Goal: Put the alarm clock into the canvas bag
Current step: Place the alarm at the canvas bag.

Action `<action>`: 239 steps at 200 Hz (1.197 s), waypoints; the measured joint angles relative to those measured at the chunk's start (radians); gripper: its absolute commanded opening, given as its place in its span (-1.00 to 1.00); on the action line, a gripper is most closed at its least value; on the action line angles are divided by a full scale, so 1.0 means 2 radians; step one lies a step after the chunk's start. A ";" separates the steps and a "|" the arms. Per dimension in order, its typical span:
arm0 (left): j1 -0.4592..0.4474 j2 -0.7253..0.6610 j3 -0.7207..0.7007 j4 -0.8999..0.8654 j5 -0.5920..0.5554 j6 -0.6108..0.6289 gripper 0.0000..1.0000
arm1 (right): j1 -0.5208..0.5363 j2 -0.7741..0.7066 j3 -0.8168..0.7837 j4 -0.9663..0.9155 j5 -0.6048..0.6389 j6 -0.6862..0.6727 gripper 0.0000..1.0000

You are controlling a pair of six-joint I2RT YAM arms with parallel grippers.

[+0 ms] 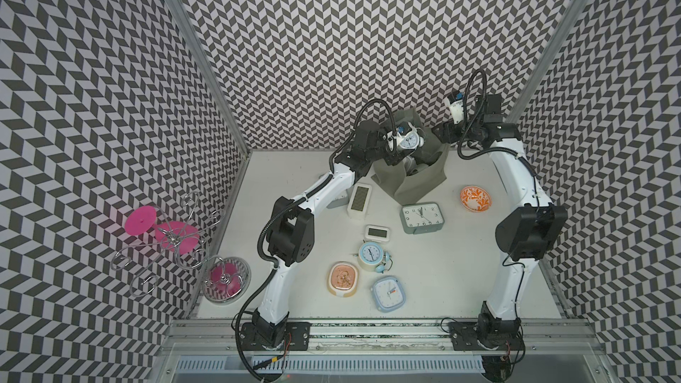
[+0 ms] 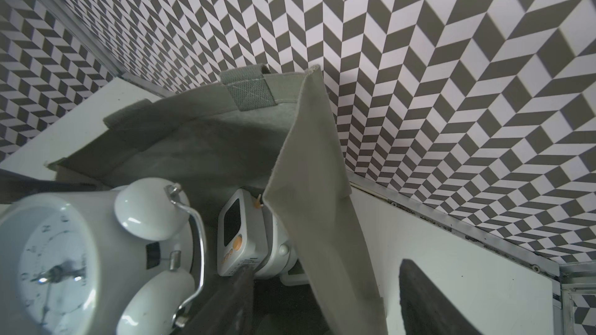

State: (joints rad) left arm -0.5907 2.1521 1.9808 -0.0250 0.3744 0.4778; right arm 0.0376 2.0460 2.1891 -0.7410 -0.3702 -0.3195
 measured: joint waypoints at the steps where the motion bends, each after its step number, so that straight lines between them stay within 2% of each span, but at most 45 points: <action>1: 0.000 0.000 0.000 0.000 0.000 0.000 -0.12 | 0.000 0.002 0.003 -0.002 0.001 -0.002 0.38; 42: -0.006 0.004 0.000 0.006 -0.003 0.025 -0.14 | 0.009 0.050 0.071 -0.046 0.019 -0.032 -0.03; 66: -0.007 0.012 0.004 0.007 -0.001 0.037 -0.14 | 0.010 0.051 0.073 -0.058 0.027 -0.043 -0.50; 109: -0.009 0.035 0.024 0.013 -0.001 0.044 -0.15 | 0.011 0.044 0.055 -0.049 0.033 -0.036 -1.00; 159: -0.017 0.072 0.047 0.036 -0.016 0.048 -0.15 | 0.011 -0.022 -0.058 0.006 0.008 0.003 -1.00; 239: -0.022 0.159 0.136 0.026 -0.042 0.067 -0.02 | 0.011 -0.056 -0.117 0.046 -0.006 0.030 -1.00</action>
State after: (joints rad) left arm -0.6346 2.4691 2.2524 0.0261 0.2905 0.6125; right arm 0.0605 1.9339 1.9556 -0.6487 -0.3813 -0.2600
